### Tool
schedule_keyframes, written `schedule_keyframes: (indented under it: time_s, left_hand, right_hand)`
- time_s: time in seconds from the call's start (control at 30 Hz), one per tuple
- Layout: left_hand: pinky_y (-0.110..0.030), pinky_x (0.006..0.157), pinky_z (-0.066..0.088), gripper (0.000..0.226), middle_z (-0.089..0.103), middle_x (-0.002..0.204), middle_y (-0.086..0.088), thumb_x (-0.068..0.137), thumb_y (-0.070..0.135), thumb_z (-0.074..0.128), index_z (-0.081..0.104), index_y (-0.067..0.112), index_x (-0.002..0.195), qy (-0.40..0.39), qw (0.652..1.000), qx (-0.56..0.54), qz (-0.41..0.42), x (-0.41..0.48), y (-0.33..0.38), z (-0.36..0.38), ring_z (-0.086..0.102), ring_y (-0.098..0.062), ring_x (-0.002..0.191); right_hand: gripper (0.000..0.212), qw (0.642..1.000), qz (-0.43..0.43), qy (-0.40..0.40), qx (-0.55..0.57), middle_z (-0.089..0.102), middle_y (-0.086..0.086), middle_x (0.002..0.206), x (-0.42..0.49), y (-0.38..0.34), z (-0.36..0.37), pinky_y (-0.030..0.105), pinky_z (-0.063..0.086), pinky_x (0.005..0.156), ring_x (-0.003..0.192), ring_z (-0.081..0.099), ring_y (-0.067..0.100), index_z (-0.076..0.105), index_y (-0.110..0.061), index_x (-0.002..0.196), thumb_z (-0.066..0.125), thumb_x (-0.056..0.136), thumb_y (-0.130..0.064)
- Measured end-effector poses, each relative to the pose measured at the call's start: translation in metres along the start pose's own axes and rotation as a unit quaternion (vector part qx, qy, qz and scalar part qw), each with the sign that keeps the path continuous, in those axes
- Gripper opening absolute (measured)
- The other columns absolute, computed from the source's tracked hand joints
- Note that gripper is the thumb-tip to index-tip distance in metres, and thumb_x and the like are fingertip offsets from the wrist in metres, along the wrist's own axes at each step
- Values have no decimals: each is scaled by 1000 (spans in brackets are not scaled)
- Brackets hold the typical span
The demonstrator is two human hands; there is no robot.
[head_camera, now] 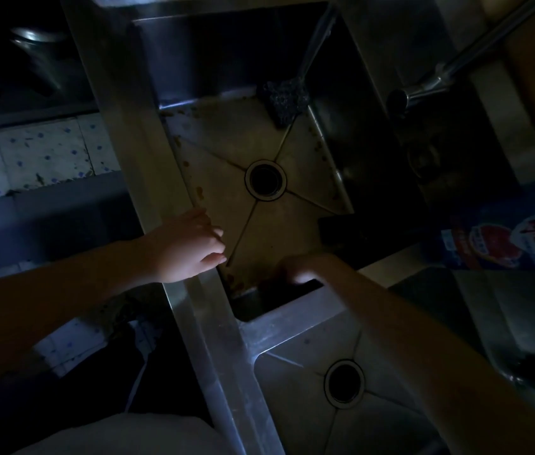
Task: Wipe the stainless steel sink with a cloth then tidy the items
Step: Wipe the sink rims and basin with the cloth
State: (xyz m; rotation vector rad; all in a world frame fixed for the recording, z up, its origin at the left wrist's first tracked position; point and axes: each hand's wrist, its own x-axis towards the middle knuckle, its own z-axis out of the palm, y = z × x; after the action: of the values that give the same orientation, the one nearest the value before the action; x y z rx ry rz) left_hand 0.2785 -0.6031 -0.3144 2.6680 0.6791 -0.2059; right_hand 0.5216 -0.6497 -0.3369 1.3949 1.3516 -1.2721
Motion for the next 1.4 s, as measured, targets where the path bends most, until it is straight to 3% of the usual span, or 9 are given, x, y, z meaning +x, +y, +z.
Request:
schedule_keyframes:
  time_s: [0.13, 0.27, 0.6, 0.77, 1.03, 1.17, 1.23, 1.3, 1.4]
  left_hand:
    - [-32, 109, 25, 36, 58, 87, 11, 96, 42, 35, 63, 26, 79, -29, 999, 20, -9, 1, 0, -1, 57, -12, 96]
    - [-30, 109, 23, 37, 59, 93, 11, 97, 42, 32, 63, 27, 84, -44, 999, 22, -8, 1, 1, -3, 55, -10, 100]
    - [-32, 109, 24, 35, 56, 86, 10, 97, 40, 33, 62, 27, 83, -46, 999, 23, 13, -1, -1, -8, 54, -10, 94]
    - [-31, 102, 30, 28, 59, 98, 8, 97, 35, 36, 62, 26, 94, 32, 999, -8, 22, -9, -16, -18, 53, -13, 99]
    - [-42, 96, 40, 17, 64, 110, -6, 89, 22, 60, 66, 15, 103, 98, 994, -18, 43, -24, -49, -32, 59, -25, 104]
    - [-40, 97, 37, 18, 60, 114, 0, 92, 28, 52, 62, 21, 105, 71, 995, -20, 65, -20, -78, -40, 54, -21, 109]
    - [-35, 100, 29, 23, 55, 117, 4, 96, 34, 42, 57, 24, 110, 32, 997, -17, 69, -15, -93, -42, 49, -17, 113]
    - [-34, 101, 27, 27, 55, 119, 3, 96, 35, 39, 57, 24, 113, 24, 997, -14, 78, -12, -108, -47, 47, -18, 115]
    - [-41, 102, 28, 29, 54, 124, -3, 96, 33, 43, 58, 19, 116, 14, 993, -9, 114, -10, -128, -60, 47, -22, 119]
  right_hand:
    - [43, 989, 101, 107, 10, 41, 19, 146, -3, 85, -32, 37, 36, 109, 129, 44, 35, 40, -2, 141, 38, 102, -19]
    - [44, 980, 163, 112, 37, 41, 19, 144, -2, 120, -46, 37, 36, 104, 127, 44, 35, 37, -3, 142, 41, 101, -19]
    - [45, 995, 44, 70, 60, 41, 13, 146, 22, 8, 10, 38, 32, 109, 130, 42, 30, 42, -11, 140, 40, 100, -32]
    - [42, 997, -7, 12, 69, 43, 16, 143, 23, -36, 27, 34, 37, 102, 127, 45, 30, 38, -5, 141, 38, 101, -16]
    - [41, 996, 1, 46, 82, 54, 15, 134, -1, -49, 27, 37, 44, 97, 119, 53, 32, 50, -7, 134, 37, 95, -7]
    - [38, 986, 36, 86, 140, 56, 13, 132, -2, -68, 27, 37, 42, 103, 120, 53, 28, 55, -7, 129, 39, 96, -11]
    - [35, 980, 45, 93, 171, 60, 14, 125, -1, -81, 29, 37, 43, 98, 114, 56, 26, 60, -2, 122, 39, 95, -10]
    - [29, 969, 56, 101, 218, 63, 14, 101, -1, -92, 31, 32, 43, 77, 89, 55, 21, 61, 7, 107, 39, 93, -5]
    - [21, 945, 106, 118, 287, 37, 4, 65, -6, -103, 31, 24, 26, 55, 57, 32, 13, 46, -5, 72, 37, 91, 1]
